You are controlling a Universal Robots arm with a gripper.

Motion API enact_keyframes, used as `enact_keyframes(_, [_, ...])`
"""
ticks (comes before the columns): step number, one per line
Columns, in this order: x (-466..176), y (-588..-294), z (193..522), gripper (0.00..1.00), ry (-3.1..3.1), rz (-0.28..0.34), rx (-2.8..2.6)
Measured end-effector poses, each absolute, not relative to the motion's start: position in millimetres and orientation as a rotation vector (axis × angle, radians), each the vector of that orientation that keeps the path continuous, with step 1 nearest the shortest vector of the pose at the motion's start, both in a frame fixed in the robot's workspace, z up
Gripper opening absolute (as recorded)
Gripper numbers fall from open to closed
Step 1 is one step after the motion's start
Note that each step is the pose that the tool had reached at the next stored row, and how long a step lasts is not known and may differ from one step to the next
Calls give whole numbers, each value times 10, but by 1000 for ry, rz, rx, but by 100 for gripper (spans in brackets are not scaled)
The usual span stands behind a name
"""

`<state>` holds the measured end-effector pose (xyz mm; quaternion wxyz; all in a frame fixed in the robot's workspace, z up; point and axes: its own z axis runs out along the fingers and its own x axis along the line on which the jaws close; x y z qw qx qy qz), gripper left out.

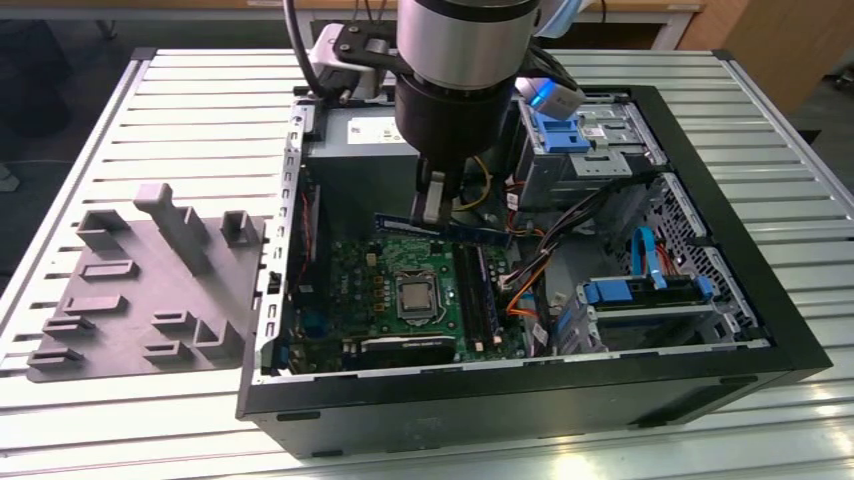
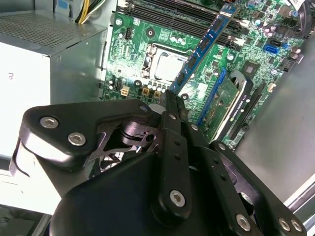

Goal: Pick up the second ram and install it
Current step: 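Insert the second ram into the second slot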

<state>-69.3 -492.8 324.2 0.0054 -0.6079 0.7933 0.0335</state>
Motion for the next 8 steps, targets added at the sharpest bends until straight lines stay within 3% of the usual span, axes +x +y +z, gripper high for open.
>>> enact_keyframes(8, [-693, -4928, 3239, 11, 2505, 105, -1874])
